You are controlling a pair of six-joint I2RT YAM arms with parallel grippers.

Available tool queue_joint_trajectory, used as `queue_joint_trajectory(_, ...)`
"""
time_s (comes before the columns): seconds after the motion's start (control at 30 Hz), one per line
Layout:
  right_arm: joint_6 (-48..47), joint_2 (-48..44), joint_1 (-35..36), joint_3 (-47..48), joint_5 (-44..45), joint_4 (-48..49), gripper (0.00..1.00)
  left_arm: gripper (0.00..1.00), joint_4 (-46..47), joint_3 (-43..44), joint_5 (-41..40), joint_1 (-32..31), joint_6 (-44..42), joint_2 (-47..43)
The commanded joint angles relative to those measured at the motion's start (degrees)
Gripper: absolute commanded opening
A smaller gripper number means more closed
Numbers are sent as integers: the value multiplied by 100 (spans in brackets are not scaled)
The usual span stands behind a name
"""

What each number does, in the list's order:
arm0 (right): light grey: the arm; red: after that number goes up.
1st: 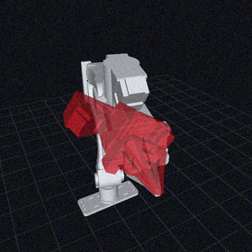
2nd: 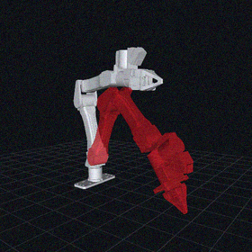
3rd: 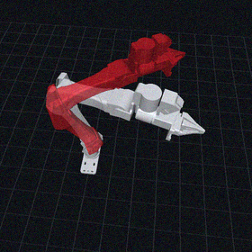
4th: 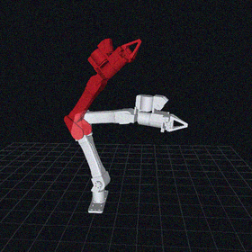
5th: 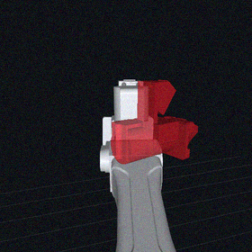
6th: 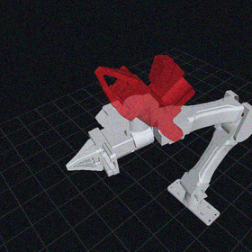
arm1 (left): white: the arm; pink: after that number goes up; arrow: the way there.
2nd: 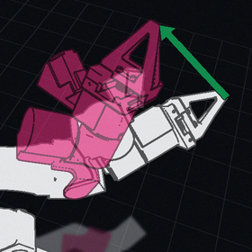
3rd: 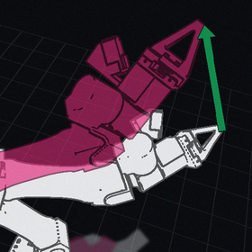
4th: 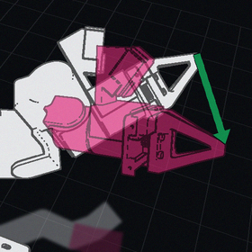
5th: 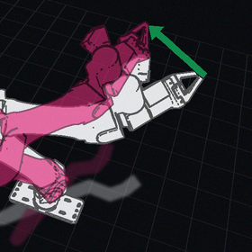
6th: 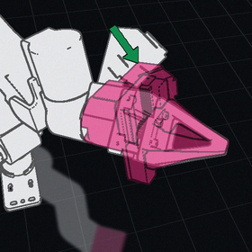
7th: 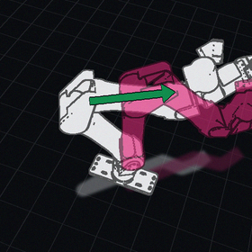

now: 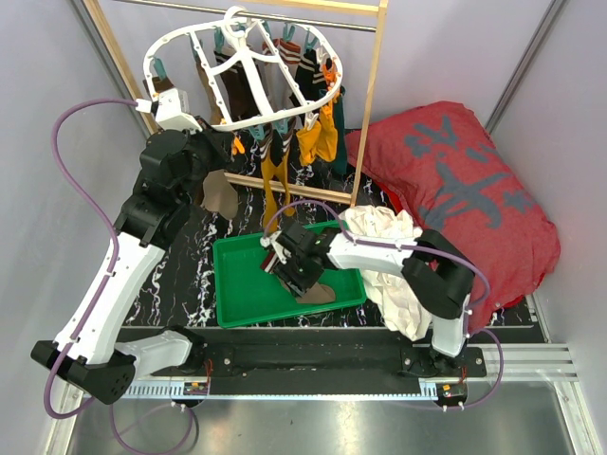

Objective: Clip the socks to the hanger
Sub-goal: Pick up the sock from the bin.

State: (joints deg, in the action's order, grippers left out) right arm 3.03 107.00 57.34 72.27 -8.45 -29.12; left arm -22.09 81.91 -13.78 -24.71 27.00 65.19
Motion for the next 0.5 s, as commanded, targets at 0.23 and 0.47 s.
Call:
queue_joint_trajectory(0.23, 382, -152, 32, 253, 397, -2445, 55, 6, 460, 115, 279, 1, 50, 3)
queue_joint_trajectory(0.47, 578, -663, 32, 796, 1178, -3047, 57, 6, 468, 97, 262, 1, 33, 3)
